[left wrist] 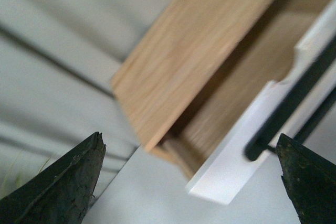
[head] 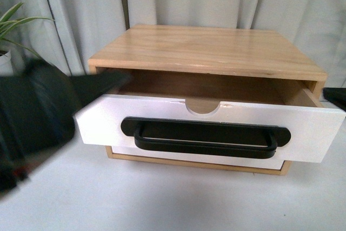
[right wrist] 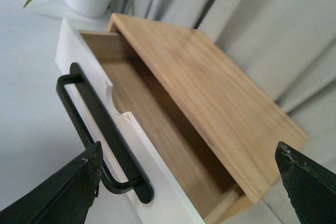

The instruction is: Pull drawer

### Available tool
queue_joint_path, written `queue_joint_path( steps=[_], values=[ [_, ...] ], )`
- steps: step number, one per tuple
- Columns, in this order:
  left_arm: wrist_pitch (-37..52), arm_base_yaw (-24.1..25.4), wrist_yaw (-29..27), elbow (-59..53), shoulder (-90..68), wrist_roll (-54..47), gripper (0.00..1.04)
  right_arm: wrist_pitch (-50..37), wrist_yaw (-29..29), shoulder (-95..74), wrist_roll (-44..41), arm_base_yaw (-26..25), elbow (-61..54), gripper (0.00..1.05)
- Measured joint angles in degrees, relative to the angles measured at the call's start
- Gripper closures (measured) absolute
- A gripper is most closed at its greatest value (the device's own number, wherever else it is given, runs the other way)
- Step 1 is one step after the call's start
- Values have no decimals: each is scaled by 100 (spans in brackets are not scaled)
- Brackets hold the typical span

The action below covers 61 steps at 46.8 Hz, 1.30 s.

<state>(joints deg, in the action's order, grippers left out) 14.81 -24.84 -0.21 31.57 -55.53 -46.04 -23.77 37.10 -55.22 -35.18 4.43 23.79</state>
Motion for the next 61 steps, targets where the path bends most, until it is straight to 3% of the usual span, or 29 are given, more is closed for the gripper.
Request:
queue_joint_path(
  steps=[10, 19, 23, 30, 33, 37, 40, 45, 48, 51, 61],
  values=[
    [234, 647, -1423, -1106, 1746, 1154, 6, -243, -341, 1676, 1147, -780, -1115, 9],
    [-1095, 304, -3303, -1823, 3460, 2986, 6, 1185, -68, 3976, 1991, -1974, -1585, 9],
    [-1300, 302, -3523, -1878, 3683, 3582, 6, 1445, -129, 4419, 2020, -2149, -1659, 9],
    [-1305, 291, -3517, -1878, 3711, 3945, 6, 1462, -149, 4478, 2048, -2177, -1668, 9],
    [-1139, 476, -2811, -1963, 3836, 4162, 13, 2135, -1443, 4675, 2546, -1790, -1598, 19],
    [-1506, 868, -1569, -2240, 4588, 4439, 34, 2481, -3110, 4874, 3130, -1102, -1650, 39],
    [-1517, 1093, -1287, -2310, 4760, 4489, 47, 2479, -3617, 4966, 3294, -619, -1718, 51],
    [-1517, 1486, -942, -2509, 4940, 4531, 72, 2468, -3679, 5077, 3399, -474, -1869, 76],
    [-1543, 2022, -203, -2597, 5051, 4546, 86, 2459, -3683, 5130, 3418, -470, -1939, 91],
    [-1543, 2424, -76, -2671, 5121, 4605, 101, 2446, -3685, 5180, 3414, -468, -1982, 104],
    [-1541, 2463, 11, -2848, 5265, 4612, 101, 2400, -3689, 5346, 3442, -466, -2157, 103]
  ],
)
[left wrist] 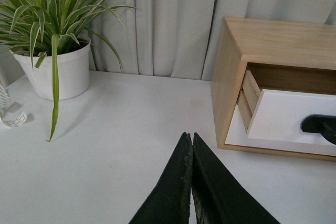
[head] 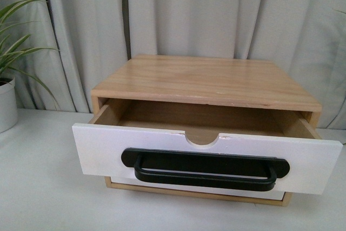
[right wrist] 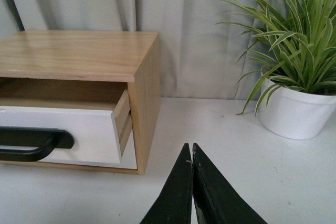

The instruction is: Pull drawer

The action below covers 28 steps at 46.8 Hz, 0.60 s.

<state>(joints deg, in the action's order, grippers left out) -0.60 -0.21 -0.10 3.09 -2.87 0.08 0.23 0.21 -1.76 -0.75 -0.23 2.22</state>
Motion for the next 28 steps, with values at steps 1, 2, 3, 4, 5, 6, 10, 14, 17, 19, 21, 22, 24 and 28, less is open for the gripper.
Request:
queue_joint_path(
  steps=[1, 2, 3, 4, 5, 6, 10, 14, 17, 19, 21, 22, 24, 28],
  values=[
    [0, 0, -2, -9, 7, 0, 101, -9, 2, 76, 0, 2, -87, 103],
    [0, 0, -2, -22, 22, 0, 101, -7, 4, 133, 0, 2, -157, 103],
    [0, 0, 0, -31, 28, 0, 101, -7, 2, 142, 0, 0, -181, 103],
    [0, 0, 0, -39, 44, -2, 101, -2, 2, 142, 0, 0, -181, 103],
    [17, 0, 9, -79, 94, -2, 101, -2, 2, 142, 0, 0, -181, 103],
    [35, 4, 9, -151, 168, 0, 101, -2, 4, 142, 2, 0, -184, 103],
    [28, 4, 2, -251, 247, 0, 101, -2, 4, 153, 2, 0, -184, 103],
    [31, 4, -4, -251, 271, 0, 101, -2, 2, 153, 2, 0, -184, 103],
    [31, 4, -2, -251, 269, 0, 101, -2, 4, 153, 2, 2, -184, 103],
    [31, 4, 0, -251, 273, 0, 101, -2, 2, 153, 2, 0, -184, 103],
    [31, 4, 2, -251, 273, 0, 101, -2, 2, 153, 2, 0, -184, 103],
    [31, 4, 2, -251, 273, 0, 101, -2, 2, 153, 2, 0, -184, 103],
    [31, 4, 0, -251, 273, 0, 101, -2, 2, 153, 2, 0, -184, 103],
    [31, 4, 0, -251, 273, 0, 101, -2, 4, 153, 2, 0, -184, 103]
  ],
)
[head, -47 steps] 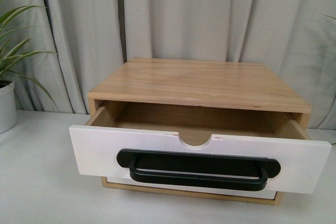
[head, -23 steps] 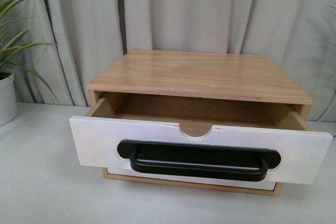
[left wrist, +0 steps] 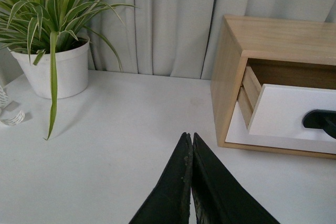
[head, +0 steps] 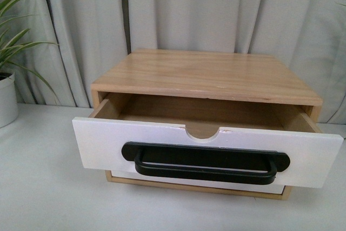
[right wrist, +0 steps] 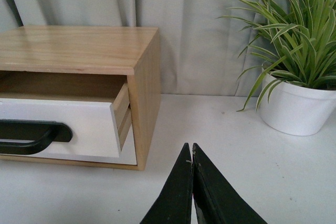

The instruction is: Pull drawer

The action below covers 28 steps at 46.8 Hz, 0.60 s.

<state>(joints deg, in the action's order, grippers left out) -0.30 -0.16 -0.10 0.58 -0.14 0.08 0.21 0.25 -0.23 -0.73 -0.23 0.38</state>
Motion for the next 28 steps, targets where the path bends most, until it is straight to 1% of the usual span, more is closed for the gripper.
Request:
queue_joint_path(
  steps=[1, 2, 3, 9, 10, 12, 13, 16, 17, 20, 22, 23, 24, 28],
  values=[
    [0, 0, 0, 0, 0, 0, 101, 0, 0, 0, 0, 2, 0, 103],
    [0, 0, 0, 0, 0, 4, 97, 0, -2, 0, -2, 2, 0, 103],
    [0, 0, 0, 0, 0, 4, 92, 0, -2, 0, -4, 2, 0, 101],
    [0, 0, 0, 0, 0, 4, 62, 0, -2, 2, 0, 0, 0, 70],
    [0, 0, 0, 0, 0, 4, 56, 0, -2, 0, 0, 0, 0, 66],
    [0, 0, 0, 0, 0, 4, 46, 0, -2, 0, 0, 2, 0, 56],
    [0, 0, 0, 0, 0, 4, 44, 0, -2, 0, 0, 0, 0, 52],
    [0, 0, 0, 0, 0, 4, 33, 0, -2, 2, 0, 0, 0, 41],
    [0, 0, 0, 0, 0, 4, 28, 0, -2, 2, 0, 0, 0, 38],
    [0, 0, 0, 0, 0, 4, 12, 0, -2, 0, -2, 0, 0, 22],
    [0, 0, 0, 0, 0, 0, 4, 0, 0, 0, 0, 0, 0, 11],
    [0, 0, 0, 0, 0, 2, 5, 0, 0, 0, 4, 2, 0, 7],
    [0, 0, 0, 0, 0, 4, 7, 0, -2, 0, 11, 0, 0, 7],
    [0, 0, 0, 0, 0, 2, 6, 0, -2, 0, 11, 0, 0, 9]
  ],
)
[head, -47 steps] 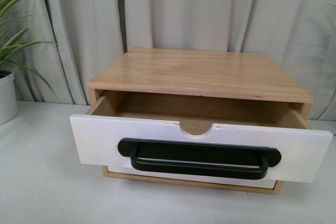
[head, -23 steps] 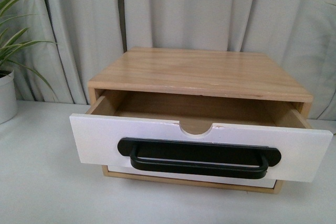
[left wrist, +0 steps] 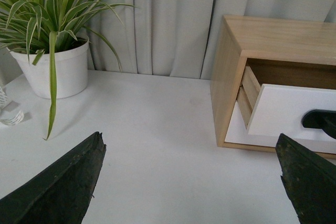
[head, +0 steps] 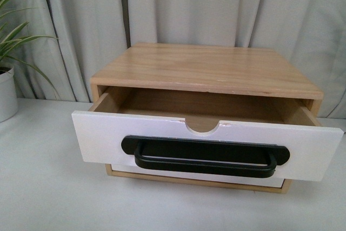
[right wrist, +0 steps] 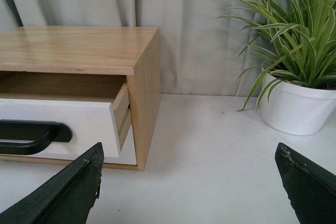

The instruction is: Pull drawer

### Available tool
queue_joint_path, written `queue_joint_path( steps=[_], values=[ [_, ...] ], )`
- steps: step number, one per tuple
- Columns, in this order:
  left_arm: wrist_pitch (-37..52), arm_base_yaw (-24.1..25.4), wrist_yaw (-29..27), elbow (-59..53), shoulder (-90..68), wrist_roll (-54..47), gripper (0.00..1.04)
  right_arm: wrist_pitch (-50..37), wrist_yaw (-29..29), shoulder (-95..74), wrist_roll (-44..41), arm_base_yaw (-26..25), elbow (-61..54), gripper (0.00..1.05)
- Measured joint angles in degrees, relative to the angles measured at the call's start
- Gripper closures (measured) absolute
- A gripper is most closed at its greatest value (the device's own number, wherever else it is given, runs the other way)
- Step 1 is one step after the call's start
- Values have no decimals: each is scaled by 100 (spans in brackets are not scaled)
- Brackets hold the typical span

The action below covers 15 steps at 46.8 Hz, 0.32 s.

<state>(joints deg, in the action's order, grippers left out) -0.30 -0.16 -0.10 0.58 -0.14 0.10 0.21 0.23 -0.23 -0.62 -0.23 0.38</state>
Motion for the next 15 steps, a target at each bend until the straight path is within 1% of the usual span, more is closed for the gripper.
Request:
queue_joint_path(
  steps=[15],
  values=[
    [0, 0, 0, 0, 0, 2, 6, 0, 0, 2, 0, 2, 0, 9]
  ],
)
